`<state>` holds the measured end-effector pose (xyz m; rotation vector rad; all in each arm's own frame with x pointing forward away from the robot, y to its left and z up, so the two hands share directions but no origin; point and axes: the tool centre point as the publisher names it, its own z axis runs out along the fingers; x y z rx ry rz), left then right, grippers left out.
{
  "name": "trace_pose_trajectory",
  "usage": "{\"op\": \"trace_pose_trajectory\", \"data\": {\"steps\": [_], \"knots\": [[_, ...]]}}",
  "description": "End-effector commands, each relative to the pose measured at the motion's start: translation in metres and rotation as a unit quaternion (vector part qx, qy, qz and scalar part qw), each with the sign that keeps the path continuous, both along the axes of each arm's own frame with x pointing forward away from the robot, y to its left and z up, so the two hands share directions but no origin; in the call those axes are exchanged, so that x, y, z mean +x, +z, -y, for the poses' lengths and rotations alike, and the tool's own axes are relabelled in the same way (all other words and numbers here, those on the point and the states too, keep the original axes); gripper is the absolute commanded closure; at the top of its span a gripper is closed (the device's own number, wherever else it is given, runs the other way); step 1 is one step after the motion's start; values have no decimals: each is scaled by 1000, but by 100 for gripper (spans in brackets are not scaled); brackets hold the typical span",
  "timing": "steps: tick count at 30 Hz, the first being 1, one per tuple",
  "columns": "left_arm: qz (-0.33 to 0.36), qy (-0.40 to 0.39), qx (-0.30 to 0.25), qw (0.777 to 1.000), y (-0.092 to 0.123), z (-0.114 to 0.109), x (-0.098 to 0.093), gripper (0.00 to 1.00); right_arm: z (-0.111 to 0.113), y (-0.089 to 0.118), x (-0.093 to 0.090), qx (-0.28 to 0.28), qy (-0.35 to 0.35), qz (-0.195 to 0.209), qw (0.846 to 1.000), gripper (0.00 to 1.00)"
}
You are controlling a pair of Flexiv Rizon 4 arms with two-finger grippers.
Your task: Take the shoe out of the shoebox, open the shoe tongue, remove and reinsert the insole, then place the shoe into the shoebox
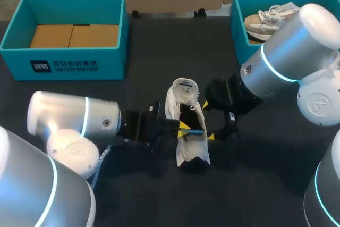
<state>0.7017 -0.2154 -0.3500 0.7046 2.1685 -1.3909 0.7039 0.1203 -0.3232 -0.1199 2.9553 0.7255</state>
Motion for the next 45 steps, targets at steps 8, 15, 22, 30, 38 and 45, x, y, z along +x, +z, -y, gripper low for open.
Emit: {"op": "trace_pose_trajectory", "data": {"steps": [8, 15, 22, 30, 38, 45], "knots": [[-20, -5, -9, 1000, 4, 2, -10, 69, 0, -1, 0, 0, 0, 0, 1000, 0], [-14, -7, -12, 1000, 22, -4, -17, 77, 0, -1, 0, 0, 0, 0, 1000, 0], [-19, -9, -9, 1000, 24, -10, -26, 78, 0, -1, 0, 0, 0, 0, 1000, 0], [-39, -9, 1, 999, 9, -8, -21, 100, 0, -1, 0, 0, 0, 0, 1000, 0], [-37, -10, 4, 999, 0, -6, -12, 100, 0, -1, 0, 0, 0, 0, 1000, 0], [-38, -8, 7, 999, -14, 0, -1, 100, 0, -1, 0, 0, 0, 0, 1000, 0]]}}
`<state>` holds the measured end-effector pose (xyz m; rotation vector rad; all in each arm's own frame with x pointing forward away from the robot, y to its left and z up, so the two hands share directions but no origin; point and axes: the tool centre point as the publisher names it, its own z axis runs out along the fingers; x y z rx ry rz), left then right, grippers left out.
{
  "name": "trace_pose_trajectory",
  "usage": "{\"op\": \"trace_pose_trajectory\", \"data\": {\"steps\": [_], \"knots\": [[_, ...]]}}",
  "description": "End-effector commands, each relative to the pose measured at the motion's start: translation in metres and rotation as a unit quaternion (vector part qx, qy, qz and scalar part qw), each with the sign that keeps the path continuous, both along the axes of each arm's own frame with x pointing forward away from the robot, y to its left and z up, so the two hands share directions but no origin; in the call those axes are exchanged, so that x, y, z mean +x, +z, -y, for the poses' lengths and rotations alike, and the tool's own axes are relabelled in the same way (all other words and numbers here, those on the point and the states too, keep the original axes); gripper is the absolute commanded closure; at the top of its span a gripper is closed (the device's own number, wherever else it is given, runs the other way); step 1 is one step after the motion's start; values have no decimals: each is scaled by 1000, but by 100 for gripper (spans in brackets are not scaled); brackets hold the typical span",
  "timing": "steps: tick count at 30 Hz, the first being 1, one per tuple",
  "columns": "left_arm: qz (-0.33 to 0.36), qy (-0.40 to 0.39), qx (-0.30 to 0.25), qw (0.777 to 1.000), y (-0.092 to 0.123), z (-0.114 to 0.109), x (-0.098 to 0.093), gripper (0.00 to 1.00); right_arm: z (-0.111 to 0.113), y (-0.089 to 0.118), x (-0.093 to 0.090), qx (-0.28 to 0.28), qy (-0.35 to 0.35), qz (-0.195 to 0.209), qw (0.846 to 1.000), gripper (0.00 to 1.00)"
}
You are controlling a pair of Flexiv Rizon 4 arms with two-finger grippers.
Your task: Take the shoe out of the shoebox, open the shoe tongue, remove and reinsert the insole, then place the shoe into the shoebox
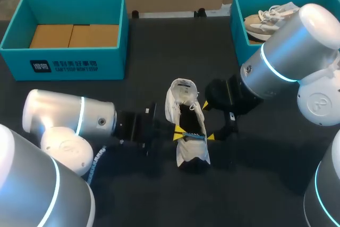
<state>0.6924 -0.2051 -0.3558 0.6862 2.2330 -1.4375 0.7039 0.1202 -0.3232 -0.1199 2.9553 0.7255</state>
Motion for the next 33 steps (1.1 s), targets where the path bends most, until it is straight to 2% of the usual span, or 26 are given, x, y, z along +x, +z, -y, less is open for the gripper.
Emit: {"op": "trace_pose_trajectory", "data": {"steps": [1, 9, 10, 11, 14, 15, 22, 31, 33], "knots": [[1, 3, 1, 1000, -9, 10, 10, 100, 0, -1, 0, 0, 0, 0, 1000, 0], [-2, 11, -4, 1000, -13, 7, 15, 100, 0, -1, 0, 0, 0, 0, 1000, 0], [-1, 11, -5, 1000, -10, 6, 13, 85, 0, -1, 0, 0, 0, 0, 1000, 0], [0, 9, -12, 1000, -8, 6, 10, 76, 0, -1, 0, 0, 0, 0, 1000, 0], [2, 6, -16, 1000, -3, 5, 6, 73, 0, -1, 0, 0, 0, 0, 1000, 0], [2, 5, -20, 1000, 2, 5, 3, 69, 0, -1, 0, 0, 0, 0, 1000, 0], [11, -2, -32, 999, 17, 3, -6, 75, 0, -1, 0, 0, 0, 0, 1000, 0], [14, -13, -33, 999, 24, 8, -10, 78, 0, -1, 0, 0, 0, 0, 1000, 0], [13, -15, -31, 999, 23, 9, -9, 83, 0, -1, 0, 0, 0, 0, 1000, 0]]}}
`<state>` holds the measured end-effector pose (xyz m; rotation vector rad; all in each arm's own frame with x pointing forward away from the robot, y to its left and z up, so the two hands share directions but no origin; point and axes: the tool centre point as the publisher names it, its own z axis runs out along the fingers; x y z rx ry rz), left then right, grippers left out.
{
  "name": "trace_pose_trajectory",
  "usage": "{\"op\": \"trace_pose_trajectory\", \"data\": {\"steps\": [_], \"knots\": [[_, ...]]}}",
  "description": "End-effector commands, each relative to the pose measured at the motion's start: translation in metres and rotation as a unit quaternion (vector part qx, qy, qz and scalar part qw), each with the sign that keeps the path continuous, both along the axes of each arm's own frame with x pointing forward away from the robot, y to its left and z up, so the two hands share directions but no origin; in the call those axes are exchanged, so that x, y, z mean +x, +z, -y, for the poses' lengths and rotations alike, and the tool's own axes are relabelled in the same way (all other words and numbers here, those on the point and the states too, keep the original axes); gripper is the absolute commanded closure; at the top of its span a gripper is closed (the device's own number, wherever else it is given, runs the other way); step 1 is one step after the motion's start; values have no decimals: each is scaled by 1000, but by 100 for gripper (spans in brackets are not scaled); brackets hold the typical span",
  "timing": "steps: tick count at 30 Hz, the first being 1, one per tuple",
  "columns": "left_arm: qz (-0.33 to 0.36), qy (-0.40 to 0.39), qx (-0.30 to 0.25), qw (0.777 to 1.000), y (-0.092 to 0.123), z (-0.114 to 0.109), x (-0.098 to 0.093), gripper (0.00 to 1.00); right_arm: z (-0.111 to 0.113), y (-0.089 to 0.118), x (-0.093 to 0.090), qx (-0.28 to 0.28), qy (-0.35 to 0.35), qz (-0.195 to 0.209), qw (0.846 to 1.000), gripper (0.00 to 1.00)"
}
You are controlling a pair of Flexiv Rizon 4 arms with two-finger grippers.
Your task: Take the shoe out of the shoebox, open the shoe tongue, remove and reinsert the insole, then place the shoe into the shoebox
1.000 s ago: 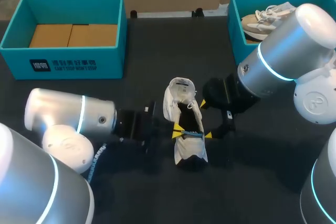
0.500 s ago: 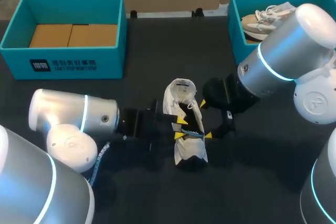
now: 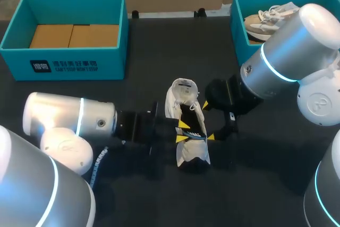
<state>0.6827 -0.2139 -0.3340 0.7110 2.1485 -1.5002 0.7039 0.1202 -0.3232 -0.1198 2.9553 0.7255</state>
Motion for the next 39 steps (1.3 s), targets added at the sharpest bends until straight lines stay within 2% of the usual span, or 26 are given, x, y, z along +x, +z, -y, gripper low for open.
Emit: {"op": "trace_pose_trajectory", "data": {"steps": [1, 2, 16, 21, 23, 26, 28, 30, 34, 38, 39], "knots": [[-3, -3, 5, 1000, 0, 1, 1, 86, 0, -1, 0, 0, 0, 0, 1000, 0], [-4, -4, 5, 1000, -1, 2, 2, 100, 0, -1, 0, 0, 0, 0, 1000, 0], [-5, 0, 33, 999, -26, 0, 21, 100, 0, -1, 0, 0, 0, 0, 1000, 0], [-12, -6, 18, 1000, -23, 3, 15, 100, 0, -1, 0, 0, 0, 0, 1000, 0], [-13, -9, 13, 1000, -18, 4, 10, 87, 0, -1, 0, 0, 0, 0, 1000, 0], [-11, -13, 6, 1000, -10, 2, 6, 76, 0, -1, 0, 0, 0, 0, 1000, 0], [-7, -14, 3, 1000, -4, 0, 4, 76, 0, -1, 0, 0, 0, 0, 1000, 0], [-4, -14, 3, 1000, 0, -1, 3, 82, 0, -1, 0, 0, 0, 0, 1000, 0], [-2, -13, 4, 1000, 2, -3, 1, 87, 0, -1, 0, 0, 0, 0, 1000, 0], [-14, -17, 7, 1000, -3, -2, 0, 100, 0, -1, 0, 0, 0, 0, 1000, 0], [-18, -18, 10, 1000, -7, 0, 0, 100, 0, -1, 0, 0, 0, 0, 1000, 0]]}}
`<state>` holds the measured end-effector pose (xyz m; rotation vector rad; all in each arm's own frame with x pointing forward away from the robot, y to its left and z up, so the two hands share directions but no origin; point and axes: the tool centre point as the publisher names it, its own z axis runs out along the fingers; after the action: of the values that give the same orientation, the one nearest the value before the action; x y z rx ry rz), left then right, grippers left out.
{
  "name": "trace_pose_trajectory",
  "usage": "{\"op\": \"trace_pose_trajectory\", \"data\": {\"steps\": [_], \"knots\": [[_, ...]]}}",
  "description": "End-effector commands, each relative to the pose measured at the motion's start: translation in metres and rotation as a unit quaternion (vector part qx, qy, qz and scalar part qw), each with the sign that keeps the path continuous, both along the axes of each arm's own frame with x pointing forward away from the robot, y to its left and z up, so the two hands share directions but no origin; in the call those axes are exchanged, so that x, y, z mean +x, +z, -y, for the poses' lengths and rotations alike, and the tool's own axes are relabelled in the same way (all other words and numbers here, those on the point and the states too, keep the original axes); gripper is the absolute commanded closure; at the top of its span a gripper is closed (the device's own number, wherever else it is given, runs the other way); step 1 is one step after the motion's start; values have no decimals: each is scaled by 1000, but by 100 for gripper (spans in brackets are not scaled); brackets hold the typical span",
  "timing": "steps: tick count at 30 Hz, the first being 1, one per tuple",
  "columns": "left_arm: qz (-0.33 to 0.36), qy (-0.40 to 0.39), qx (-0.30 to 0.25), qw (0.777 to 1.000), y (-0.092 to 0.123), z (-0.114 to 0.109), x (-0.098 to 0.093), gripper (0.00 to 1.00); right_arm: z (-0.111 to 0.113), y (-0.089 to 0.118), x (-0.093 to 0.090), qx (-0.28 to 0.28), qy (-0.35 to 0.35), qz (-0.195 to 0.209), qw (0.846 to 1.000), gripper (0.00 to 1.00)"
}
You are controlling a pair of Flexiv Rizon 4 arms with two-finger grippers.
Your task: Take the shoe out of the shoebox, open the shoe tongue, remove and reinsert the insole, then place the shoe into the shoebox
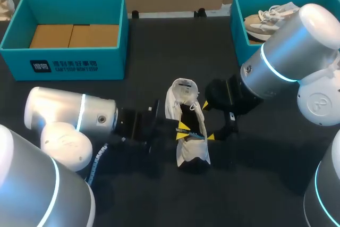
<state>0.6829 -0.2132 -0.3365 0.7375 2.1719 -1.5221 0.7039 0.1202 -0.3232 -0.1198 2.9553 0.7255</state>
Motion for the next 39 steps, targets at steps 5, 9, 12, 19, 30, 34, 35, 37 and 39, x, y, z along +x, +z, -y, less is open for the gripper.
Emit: {"op": "trace_pose_trajectory", "data": {"steps": [5, 9, 12, 19, 30, 34, 35, 37, 39], "knots": [[-26, -15, 13, 999, -17, 10, -2, 100, 0, -1, 0, 0, 0, 0, 1000, 0], [-30, -15, 16, 999, -21, 11, -4, 100, 0, -1, 0, 0, 0, 0, 1000, 0], [-27, -12, 10, 1000, -15, 7, -7, 82, 0, -1, 0, 0, 0, 0, 1000, 0], [-13, -11, 2, 1000, 11, -4, -7, 44, 0, -1, 0, 0, 0, 0, 1000, 0], [-16, -32, 41, 998, 23, -10, 6, 51, 0, -1, 0, 0, 0, 0, 1000, 0], [-24, -60, 66, 996, 26, -8, 10, 50, 0, -1, 0, 0, 0, 0, 1000, 0], [-24, -66, 73, 995, 27, -8, 10, 50, 0, -1, 0, 0, 0, 0, 1000, 0], [-27, -74, 84, 993, 29, -8, 11, 47, 0, -1, 0, 0, 0, 0, 1000, 0], [-30, -86, 95, 991, 30, -10, 13, 42, 0, -1, 0, 0, 0, 0, 1000, 0]]}}
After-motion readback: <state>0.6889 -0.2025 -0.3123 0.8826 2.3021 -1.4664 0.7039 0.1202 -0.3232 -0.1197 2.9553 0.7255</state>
